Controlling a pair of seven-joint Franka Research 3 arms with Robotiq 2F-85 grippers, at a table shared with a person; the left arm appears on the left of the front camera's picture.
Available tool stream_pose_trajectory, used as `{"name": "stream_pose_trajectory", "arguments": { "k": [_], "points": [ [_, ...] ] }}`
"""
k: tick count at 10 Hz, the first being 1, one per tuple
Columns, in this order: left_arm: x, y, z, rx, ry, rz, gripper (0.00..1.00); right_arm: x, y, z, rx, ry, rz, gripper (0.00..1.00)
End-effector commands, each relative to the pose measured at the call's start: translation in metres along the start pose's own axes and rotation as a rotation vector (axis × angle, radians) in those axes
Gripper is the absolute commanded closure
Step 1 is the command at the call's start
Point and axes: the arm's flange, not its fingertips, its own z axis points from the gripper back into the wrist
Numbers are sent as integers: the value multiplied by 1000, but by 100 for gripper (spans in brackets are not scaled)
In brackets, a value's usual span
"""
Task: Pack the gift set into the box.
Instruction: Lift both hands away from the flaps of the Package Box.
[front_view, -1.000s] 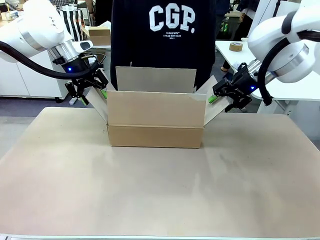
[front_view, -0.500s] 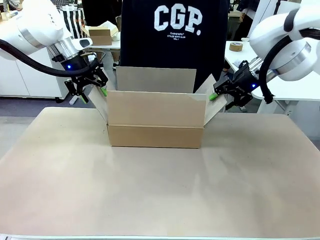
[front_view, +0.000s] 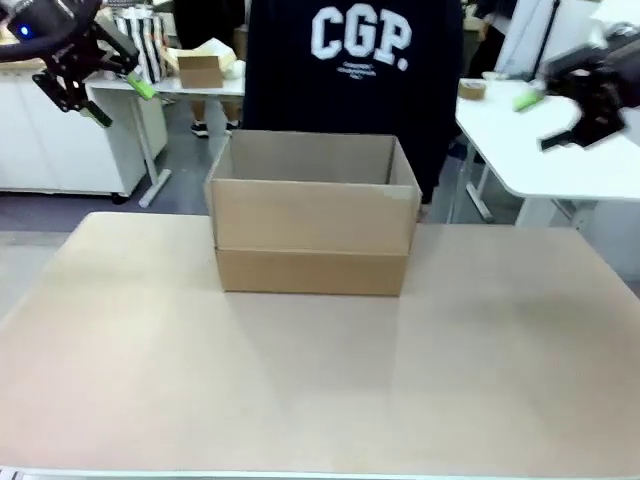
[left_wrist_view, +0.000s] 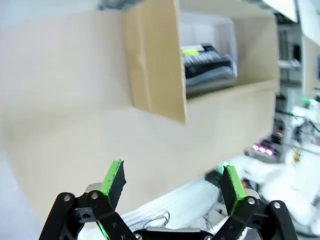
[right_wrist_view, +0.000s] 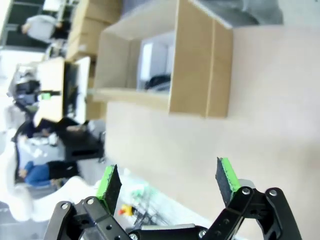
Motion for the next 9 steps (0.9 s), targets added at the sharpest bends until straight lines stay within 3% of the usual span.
{"name": "stream_pose_trajectory", "arguments": {
  "k": [1,3,5,6,7,9],
  "points": [
    [-50,28,6,-213,60,-123,0,-32,-25,16,55,86,-9,0],
    [-82,57,9,-392,-16,-120,0,-64,-52,31,224,139,1,0],
    [-85,83,-9,-610,-124,-150,0,-62,-86,37,423,113,-63,0],
    [-80,85,-13,-606,-177,-145,0,-54,-90,33,474,77,-92,0],
    [-92,76,4,-489,-84,-129,0,-74,-69,37,310,125,-41,0],
    [-92,76,4,-489,-84,-129,0,-74,-69,37,310,125,-41,0]
  ]
}}
